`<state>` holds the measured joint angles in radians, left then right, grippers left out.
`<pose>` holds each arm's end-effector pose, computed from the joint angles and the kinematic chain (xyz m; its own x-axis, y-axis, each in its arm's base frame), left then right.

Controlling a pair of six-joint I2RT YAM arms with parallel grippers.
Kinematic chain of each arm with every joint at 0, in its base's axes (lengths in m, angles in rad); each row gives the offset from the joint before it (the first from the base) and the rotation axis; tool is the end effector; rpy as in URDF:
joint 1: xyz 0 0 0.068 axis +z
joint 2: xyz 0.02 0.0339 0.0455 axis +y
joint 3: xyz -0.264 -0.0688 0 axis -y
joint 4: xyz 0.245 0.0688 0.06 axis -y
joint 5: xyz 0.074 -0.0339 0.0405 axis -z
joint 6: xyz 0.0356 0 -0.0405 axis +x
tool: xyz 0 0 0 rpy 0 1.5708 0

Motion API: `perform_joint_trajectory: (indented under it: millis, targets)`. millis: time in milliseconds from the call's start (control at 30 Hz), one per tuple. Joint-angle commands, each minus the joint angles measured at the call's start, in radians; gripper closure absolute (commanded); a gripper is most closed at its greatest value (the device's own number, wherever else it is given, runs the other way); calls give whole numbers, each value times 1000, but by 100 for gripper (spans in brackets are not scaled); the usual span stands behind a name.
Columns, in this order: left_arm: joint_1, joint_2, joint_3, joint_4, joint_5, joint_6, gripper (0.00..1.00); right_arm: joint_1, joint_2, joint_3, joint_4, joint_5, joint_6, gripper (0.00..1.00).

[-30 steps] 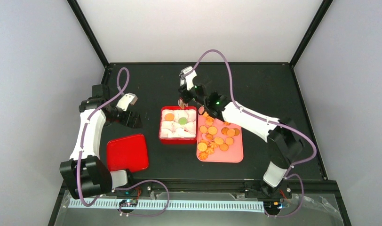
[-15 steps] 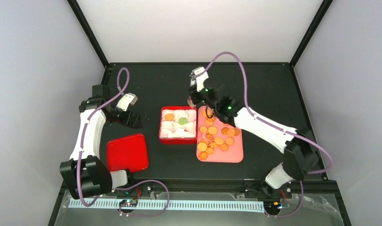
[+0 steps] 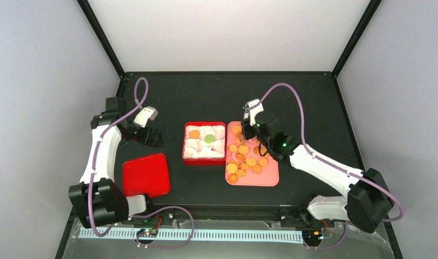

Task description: Pack the cookies

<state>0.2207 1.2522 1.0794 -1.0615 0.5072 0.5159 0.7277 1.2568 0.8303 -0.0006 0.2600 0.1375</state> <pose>0.2220 0.0321 0.2820 -0.8184 0.2583 -0.5134 0.4240 0.8744 -0.2359 0.2189 0.1827 0.2730 -0.3706 -0.1527 -0.9162 -0.4213 0.9067 0.0193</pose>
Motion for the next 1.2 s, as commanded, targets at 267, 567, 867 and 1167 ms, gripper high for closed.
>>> perform_joint_trajectory:
  millis: [267,567,867,1167]
  targets:
    - [5,-6,17,-17,22,10,1,0,10,-66,64,-4,59,56]
    - [5,-4,23,-17,21,8,1,0,60,-98,92,-25,88,55]
    - [5,1,28,-14,29,4,1,0,48,-135,87,-37,98,65]
    - [5,13,46,-21,43,-3,1,0,-52,-74,22,-10,59,84]
